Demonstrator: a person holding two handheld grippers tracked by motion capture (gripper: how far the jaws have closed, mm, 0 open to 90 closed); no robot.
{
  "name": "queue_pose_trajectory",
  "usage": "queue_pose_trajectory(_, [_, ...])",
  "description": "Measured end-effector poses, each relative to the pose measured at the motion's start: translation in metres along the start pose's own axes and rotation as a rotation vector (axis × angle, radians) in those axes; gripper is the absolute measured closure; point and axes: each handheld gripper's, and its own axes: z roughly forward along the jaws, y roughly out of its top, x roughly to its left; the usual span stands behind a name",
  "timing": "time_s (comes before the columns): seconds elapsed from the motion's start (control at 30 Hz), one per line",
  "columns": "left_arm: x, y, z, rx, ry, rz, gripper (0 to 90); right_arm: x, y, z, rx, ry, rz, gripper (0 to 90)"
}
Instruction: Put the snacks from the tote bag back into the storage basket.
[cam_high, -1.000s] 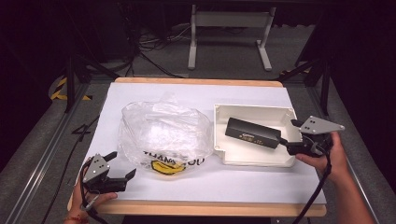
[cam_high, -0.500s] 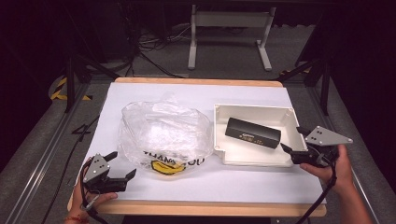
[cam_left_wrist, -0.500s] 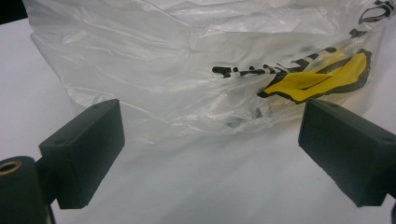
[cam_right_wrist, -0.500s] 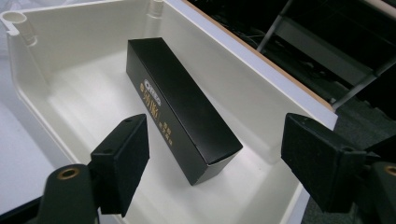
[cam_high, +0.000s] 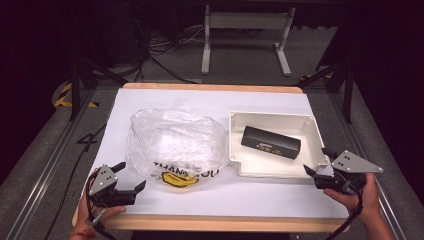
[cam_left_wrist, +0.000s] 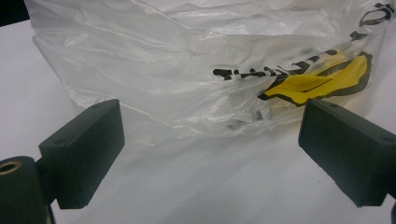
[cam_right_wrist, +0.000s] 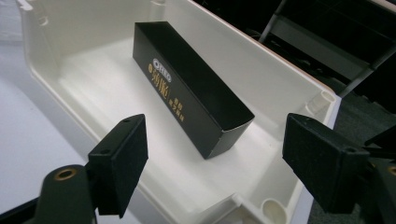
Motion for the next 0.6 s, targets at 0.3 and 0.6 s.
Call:
queue_pose_trajectory(0.3, [0.001, 0.000, 0.000, 0.002, 0.005, 0.003, 7.8, 0.006, -0.019, -0.008, -0.052, 0.006, 0.016, 21.1])
queue_pose_trajectory(0.6, [0.000, 0.001, 0.000, -0.003, 0.003, 0.001, 7.8, 0.011, -0.037, -0.014, -0.094, -0.055, 0.071, 17.9])
